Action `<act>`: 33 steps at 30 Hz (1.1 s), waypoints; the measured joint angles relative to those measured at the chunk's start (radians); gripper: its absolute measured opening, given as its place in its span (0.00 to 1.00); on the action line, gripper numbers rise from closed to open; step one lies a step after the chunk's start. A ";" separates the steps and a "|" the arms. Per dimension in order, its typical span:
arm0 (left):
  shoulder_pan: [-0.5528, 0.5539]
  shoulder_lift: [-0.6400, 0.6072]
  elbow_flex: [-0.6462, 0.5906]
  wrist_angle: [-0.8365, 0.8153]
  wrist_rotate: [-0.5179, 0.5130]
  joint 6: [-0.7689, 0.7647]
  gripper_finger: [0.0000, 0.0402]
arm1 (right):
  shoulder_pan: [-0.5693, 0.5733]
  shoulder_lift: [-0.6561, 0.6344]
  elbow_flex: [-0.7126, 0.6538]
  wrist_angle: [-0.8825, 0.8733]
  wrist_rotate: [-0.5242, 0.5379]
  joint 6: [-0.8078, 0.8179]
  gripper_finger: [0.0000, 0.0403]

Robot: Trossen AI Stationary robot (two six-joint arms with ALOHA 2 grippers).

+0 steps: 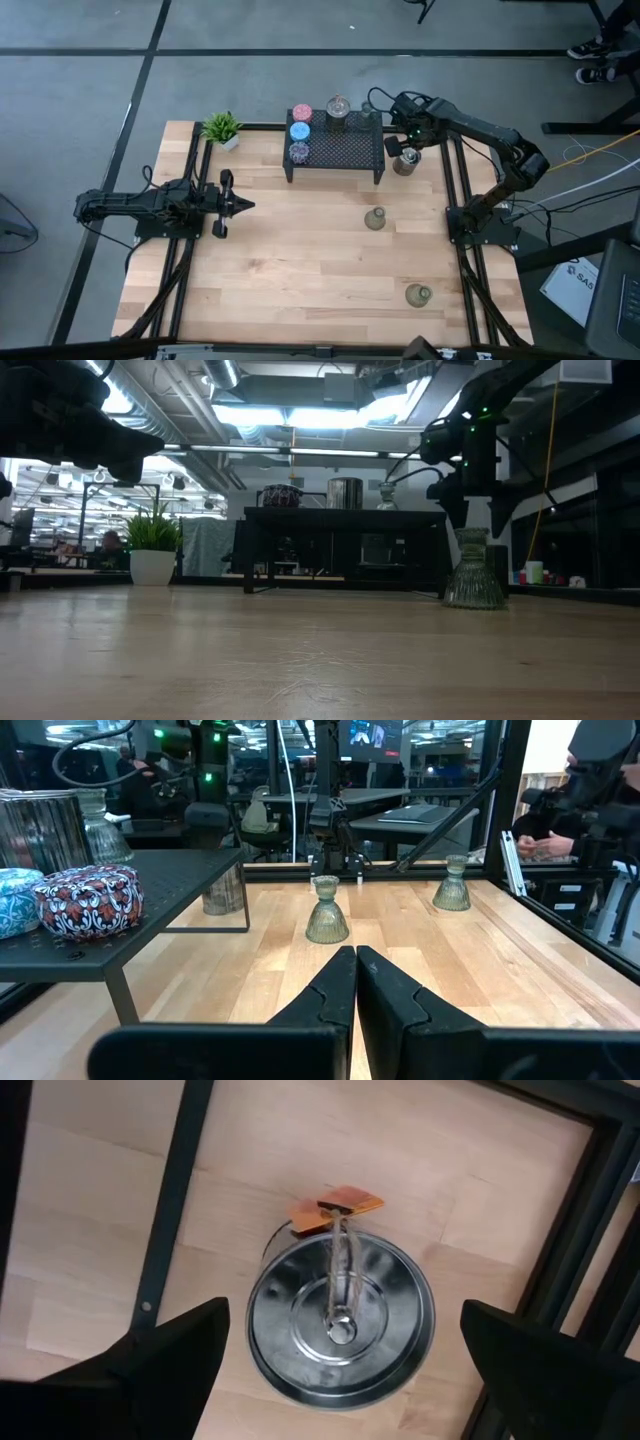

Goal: Pick & Place candle stick holders
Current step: Put the silver scented candle on the shelf

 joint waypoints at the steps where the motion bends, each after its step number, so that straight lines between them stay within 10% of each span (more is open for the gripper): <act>1: 0.000 0.000 0.000 0.000 0.000 0.000 0.02 | 0.000 -0.001 0.000 -0.001 0.000 0.004 0.99; 33: 0.000 0.000 0.000 0.000 0.000 0.000 0.02 | -0.041 -0.202 -0.072 0.100 -0.035 0.113 0.99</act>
